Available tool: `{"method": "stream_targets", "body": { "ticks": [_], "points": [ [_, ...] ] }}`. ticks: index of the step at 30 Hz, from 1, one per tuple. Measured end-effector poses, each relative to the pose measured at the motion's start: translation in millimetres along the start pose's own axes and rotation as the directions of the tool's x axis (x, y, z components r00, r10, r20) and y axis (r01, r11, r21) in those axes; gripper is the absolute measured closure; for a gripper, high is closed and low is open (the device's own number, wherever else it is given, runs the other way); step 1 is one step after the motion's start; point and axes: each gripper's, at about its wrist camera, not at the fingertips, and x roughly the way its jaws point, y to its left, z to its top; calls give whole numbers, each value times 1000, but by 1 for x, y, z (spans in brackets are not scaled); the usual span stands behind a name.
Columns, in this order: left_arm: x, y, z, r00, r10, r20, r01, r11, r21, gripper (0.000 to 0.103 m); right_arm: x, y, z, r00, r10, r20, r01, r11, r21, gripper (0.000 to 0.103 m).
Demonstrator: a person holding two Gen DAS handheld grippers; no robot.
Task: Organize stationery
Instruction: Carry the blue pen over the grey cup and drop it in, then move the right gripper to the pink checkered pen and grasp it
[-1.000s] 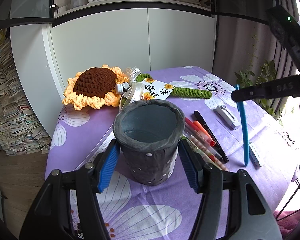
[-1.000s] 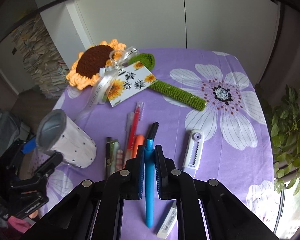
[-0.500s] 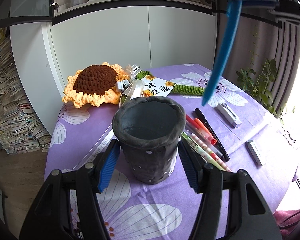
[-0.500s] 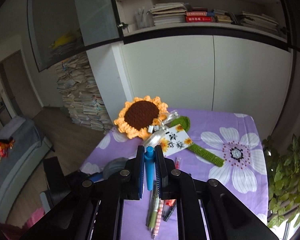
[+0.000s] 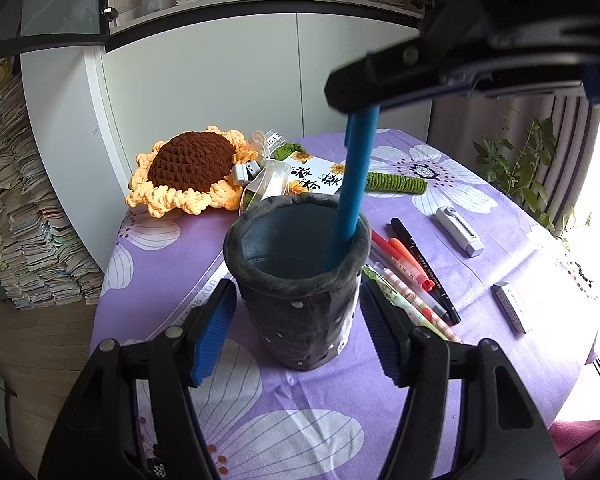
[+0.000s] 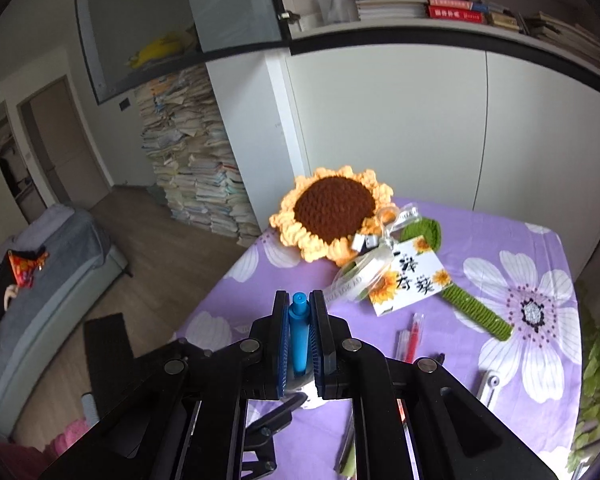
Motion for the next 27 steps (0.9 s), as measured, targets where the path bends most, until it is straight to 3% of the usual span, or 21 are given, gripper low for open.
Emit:
{"method": "stream_targets", "body": {
  "ticks": [5,9,15,19,22,25,27],
  "points": [
    [9,-3,4,1000,10,7,-10,1000,5,29,24,-14,-14,996,15,-85,-10,998,63,92],
    [19,2,4,1000,-2,6,2,1000,-22,35,33,-23,-20,991,46,-124,-32,993,114,92],
    [18,2,0,999,-10,40,11,1000,-12,35,18,-41,-32,988,103,-116,-78,976,201,92],
    [17,4,-3,998,-19,59,20,1000,-14,34,7,-50,-55,987,15,-159,10,987,158,92],
    [17,5,-5,997,-29,75,31,999,-23,34,15,-59,-84,964,-69,-256,104,986,128,92],
    [18,5,-4,997,-31,78,33,999,-23,35,21,-69,-113,939,-88,-333,142,979,143,92],
    [18,6,-4,996,-36,78,38,999,-31,35,20,-74,-126,935,-75,-346,140,976,168,92]
  ]
}}
